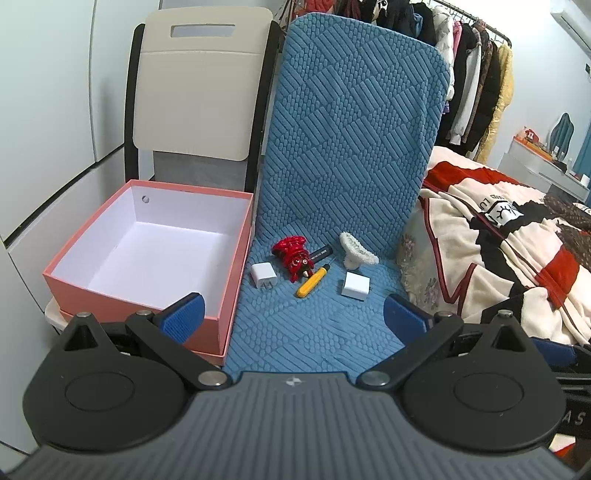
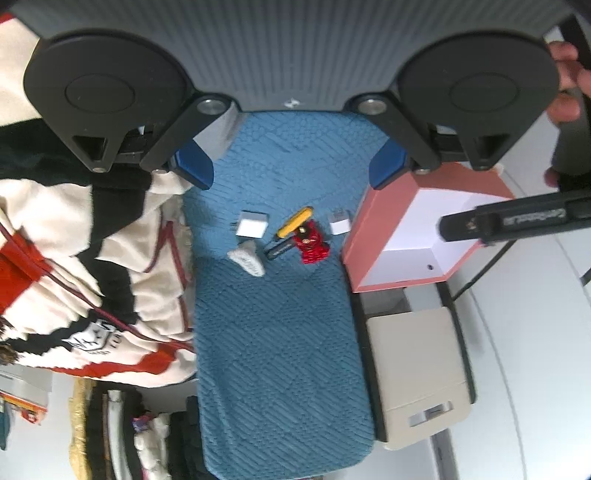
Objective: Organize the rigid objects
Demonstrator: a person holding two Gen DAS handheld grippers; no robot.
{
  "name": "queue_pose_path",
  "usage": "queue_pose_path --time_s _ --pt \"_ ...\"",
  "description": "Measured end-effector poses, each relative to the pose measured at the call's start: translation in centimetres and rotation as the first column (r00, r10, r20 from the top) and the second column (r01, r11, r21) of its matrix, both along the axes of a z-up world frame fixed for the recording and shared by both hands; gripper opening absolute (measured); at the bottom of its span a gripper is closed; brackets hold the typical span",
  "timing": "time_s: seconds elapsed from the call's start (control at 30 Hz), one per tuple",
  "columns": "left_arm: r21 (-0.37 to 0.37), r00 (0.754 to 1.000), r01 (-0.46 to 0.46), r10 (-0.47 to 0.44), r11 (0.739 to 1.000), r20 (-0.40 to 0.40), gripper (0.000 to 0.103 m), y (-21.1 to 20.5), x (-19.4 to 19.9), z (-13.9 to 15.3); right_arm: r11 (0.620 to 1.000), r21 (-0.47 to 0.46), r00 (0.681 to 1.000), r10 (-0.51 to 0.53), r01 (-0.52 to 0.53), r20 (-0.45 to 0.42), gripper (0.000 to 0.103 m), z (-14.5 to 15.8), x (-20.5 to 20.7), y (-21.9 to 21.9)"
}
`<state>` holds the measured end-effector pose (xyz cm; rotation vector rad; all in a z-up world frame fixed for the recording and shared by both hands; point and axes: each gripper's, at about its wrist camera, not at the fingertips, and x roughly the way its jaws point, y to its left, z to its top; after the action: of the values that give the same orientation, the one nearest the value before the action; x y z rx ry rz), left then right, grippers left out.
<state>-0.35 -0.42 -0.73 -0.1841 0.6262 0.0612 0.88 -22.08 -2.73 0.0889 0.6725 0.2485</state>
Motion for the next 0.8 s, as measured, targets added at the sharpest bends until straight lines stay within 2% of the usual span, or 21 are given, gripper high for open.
queue_pose_path --time_s 0.17,0.43,0.6,0.8 --pt "-0.002 1.000 -0.008 0.008 1.000 -0.007 0.103 0.3 0.1 -0.3 1.000 -0.008 1.000 -0.027 0.027 -0.015 0.093 -0.4 0.5 -0.7" --pt "-0.013 1.000 -0.003 0.003 1.000 -0.017 0.103 0.4 0.7 -0.9 0.998 0.033 0.998 -0.046 0.047 -0.031 0.093 -0.9 0.7 -1.2" --pt "-0.009 1.000 -0.001 0.001 1.000 -0.028 0.103 0.3 0.9 -1.1 0.998 0.011 0.997 -0.064 0.064 -0.050 0.093 -1.2 0.8 -1.1" --pt "-0.012 1.000 0.005 -0.005 1.000 -0.028 0.103 0.5 0.9 -1.1 0.999 0.003 0.999 -0.046 0.046 -0.021 0.093 -0.6 0.6 -0.7"
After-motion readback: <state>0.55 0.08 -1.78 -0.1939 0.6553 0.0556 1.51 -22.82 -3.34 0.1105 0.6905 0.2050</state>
